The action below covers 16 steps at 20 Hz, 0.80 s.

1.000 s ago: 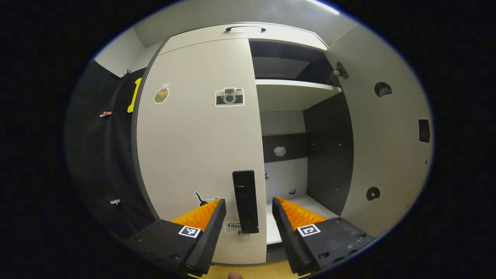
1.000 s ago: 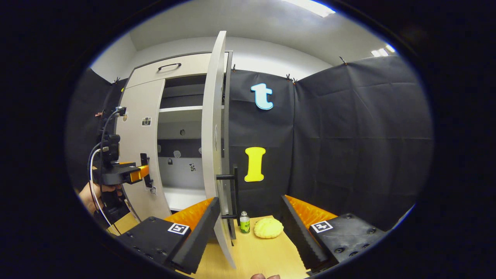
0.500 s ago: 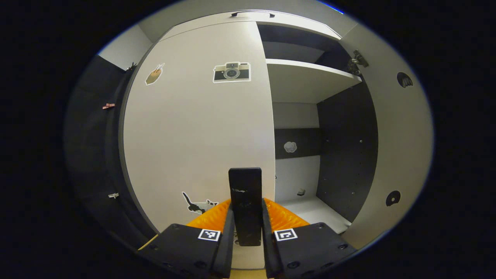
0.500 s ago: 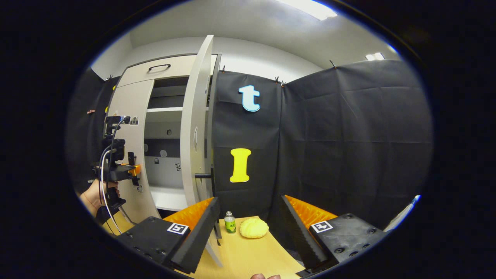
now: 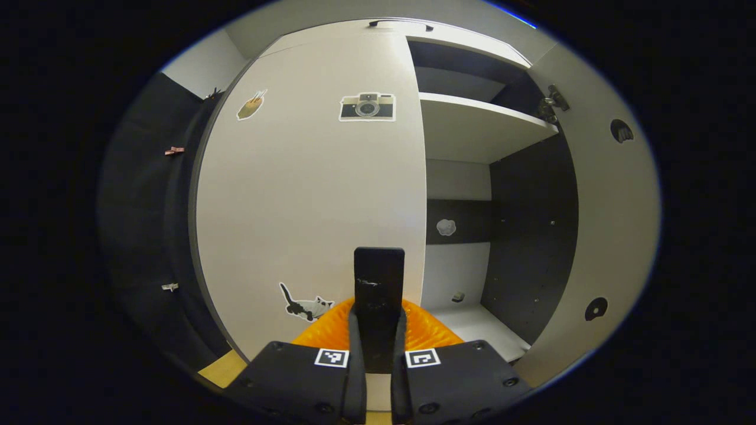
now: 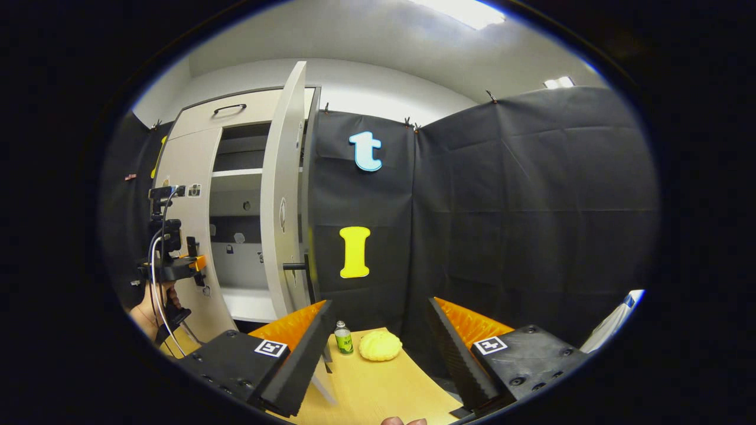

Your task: Open the right door of the double-door shoe cabinet with the right hand, and open the left door with the left hand.

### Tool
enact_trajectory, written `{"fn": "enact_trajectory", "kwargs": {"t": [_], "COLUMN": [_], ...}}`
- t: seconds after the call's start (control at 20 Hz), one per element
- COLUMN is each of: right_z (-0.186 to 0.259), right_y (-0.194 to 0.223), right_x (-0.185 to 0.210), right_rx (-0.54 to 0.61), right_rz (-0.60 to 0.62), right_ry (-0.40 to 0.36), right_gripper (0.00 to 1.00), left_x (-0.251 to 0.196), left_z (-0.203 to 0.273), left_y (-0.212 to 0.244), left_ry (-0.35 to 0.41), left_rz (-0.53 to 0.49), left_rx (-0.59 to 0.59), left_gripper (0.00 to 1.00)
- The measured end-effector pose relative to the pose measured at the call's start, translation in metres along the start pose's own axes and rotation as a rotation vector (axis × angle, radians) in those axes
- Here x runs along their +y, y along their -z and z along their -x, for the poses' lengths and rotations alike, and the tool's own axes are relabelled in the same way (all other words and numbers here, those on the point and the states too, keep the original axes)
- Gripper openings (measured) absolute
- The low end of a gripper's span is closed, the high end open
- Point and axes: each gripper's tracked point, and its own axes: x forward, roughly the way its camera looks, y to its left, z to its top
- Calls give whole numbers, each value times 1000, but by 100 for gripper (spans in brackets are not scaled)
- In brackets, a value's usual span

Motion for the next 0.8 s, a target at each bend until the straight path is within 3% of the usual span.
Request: {"fn": "enact_trajectory", "kwargs": {"t": [0.4,0.8], "right_z": [-25,-24], "right_y": [-4,-8], "right_x": [29,50], "right_rx": [-8,-16], "right_rz": [-7,-28], "right_ry": [-51,-65], "right_gripper": [98,99], "left_x": [12,25], "left_z": [59,70], "left_y": [6,8], "left_ry": [113,163], "left_rz": [20,35], "left_rx": [44,79], "left_gripper": [18,18]}}
